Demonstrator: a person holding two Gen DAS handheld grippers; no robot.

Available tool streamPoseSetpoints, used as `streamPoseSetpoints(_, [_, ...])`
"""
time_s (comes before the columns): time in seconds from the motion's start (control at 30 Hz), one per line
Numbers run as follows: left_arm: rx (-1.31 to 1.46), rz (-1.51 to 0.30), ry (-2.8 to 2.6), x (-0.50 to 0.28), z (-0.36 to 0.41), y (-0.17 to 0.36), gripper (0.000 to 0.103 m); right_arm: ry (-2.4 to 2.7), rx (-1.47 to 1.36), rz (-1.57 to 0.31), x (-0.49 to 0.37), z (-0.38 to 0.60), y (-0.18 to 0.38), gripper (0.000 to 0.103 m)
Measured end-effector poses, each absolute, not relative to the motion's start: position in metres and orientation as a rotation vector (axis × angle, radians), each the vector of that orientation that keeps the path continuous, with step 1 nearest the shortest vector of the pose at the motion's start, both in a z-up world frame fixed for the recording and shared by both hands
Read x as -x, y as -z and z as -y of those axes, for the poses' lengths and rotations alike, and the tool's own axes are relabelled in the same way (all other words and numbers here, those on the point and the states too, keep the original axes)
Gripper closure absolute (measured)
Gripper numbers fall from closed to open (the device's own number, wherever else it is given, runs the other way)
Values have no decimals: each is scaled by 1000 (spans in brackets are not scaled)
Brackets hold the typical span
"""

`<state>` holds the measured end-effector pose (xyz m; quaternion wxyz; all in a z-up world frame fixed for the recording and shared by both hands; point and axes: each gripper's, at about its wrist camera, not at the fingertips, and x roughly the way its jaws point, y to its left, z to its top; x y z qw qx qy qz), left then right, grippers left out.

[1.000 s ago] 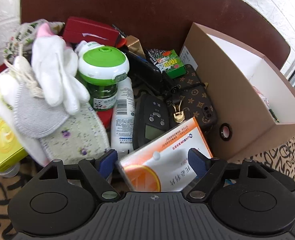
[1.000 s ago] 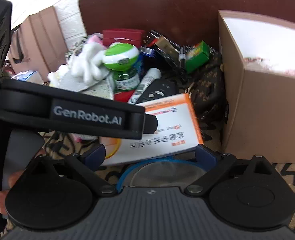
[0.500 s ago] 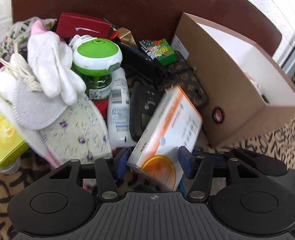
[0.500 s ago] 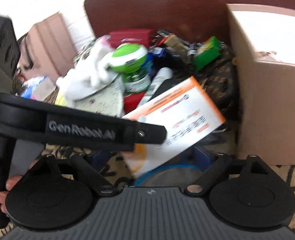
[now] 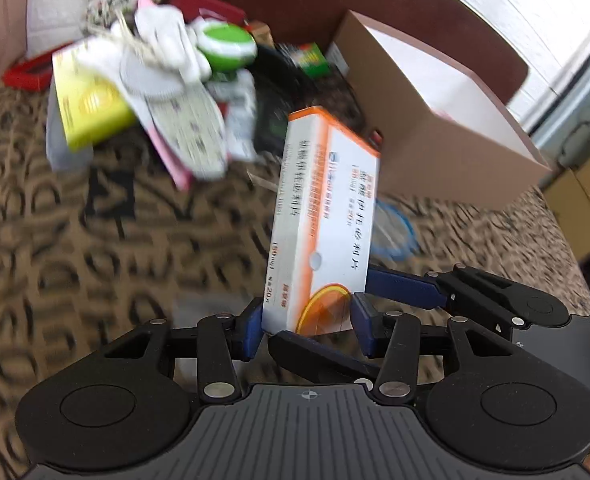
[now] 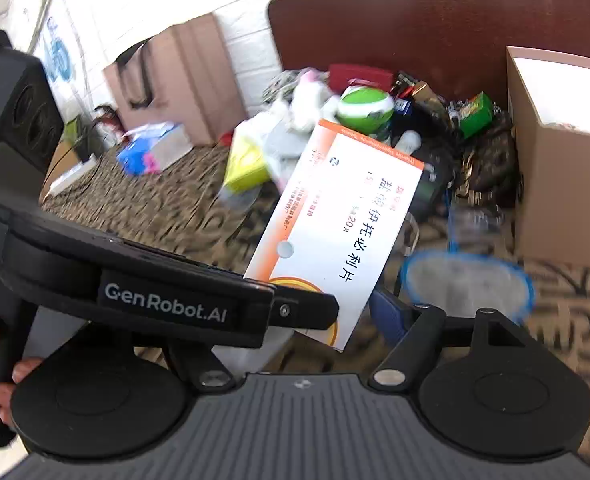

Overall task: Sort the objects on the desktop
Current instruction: 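Lift the medicine box with the left gripper and pull it clear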

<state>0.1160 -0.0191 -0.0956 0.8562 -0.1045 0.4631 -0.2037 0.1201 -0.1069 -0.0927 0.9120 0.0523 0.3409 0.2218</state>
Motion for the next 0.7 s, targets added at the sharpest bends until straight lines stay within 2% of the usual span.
streamPoseSetpoints(0.2, [254, -996, 483, -68, 27, 97, 52, -422, -105, -739, -63, 111, 87, 23])
streamPoseSetpoints(0.23, [252, -1000, 496, -62, 29, 99, 40, -424, -100, -748, -55, 112, 86, 22])
streamPoseSetpoints(0.3, [231, -1001, 491, -54, 31, 104, 34, -430, -103, -769, -41, 114, 89, 21])
streamPoseSetpoints(0.33, [211, -1007, 473, -52, 34, 107, 25, -428, -111, -776, -36, 116, 93, 21])
streamPoseSetpoints(0.37, [189, -1008, 456, -48, 35, 108, 22, -419, -117, -778, -33, 117, 97, 18])
streamPoseSetpoints(0.57, [172, -989, 458, -61, 40, 113, 20, -377, -85, -799, -29, 114, 113, 15])
streamPoseSetpoints(0.7, [140, -994, 465, -72, 47, 119, 23, -380, -79, -781, -28, 114, 115, 15])
